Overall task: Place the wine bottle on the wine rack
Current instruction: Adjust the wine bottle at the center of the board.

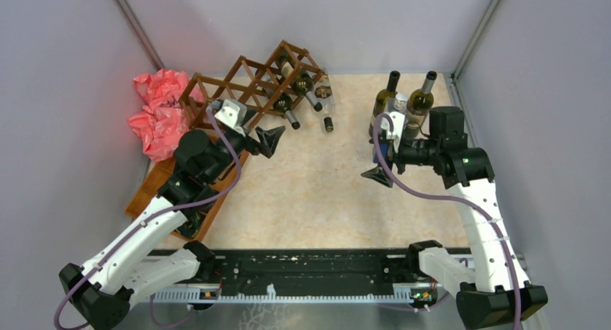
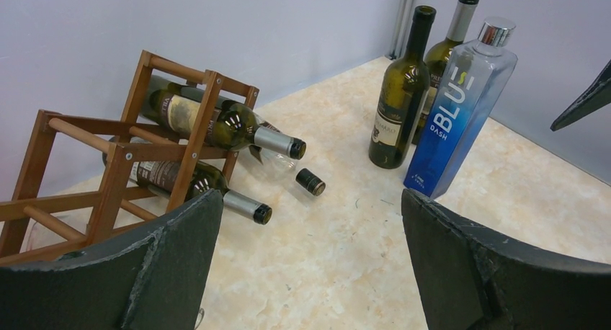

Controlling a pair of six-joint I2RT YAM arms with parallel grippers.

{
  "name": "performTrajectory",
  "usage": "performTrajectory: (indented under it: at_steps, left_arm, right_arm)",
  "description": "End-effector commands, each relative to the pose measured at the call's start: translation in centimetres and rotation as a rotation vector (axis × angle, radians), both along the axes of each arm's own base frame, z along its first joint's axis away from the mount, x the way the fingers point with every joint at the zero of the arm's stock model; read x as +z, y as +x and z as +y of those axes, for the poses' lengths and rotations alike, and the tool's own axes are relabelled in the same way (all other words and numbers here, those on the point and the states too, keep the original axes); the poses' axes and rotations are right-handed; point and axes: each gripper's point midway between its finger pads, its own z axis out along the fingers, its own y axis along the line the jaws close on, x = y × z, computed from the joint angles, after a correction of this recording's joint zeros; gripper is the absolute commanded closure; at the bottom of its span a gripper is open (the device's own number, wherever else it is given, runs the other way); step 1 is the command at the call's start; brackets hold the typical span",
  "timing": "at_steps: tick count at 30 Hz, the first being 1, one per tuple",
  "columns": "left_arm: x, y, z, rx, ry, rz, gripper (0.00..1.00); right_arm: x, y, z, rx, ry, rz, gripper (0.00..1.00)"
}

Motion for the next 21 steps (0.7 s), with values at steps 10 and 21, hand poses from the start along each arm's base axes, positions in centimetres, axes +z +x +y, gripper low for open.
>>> performTrajectory:
  at_steps: [10,21]
  left_arm:
    - [0.86,-0.44,-0.35,-0.036,-0.019,-0.035,0.01]
    - [0.84,-0.48,-0.39,-0.039,-0.015,-0.038,0.01]
  right_arm:
    - [2.04,1.29,-0.18,-0.024,0.018,-0.066,0.07]
    - [2.33,1.19,-0.23,-0.025,0.017,-0.071,0.07]
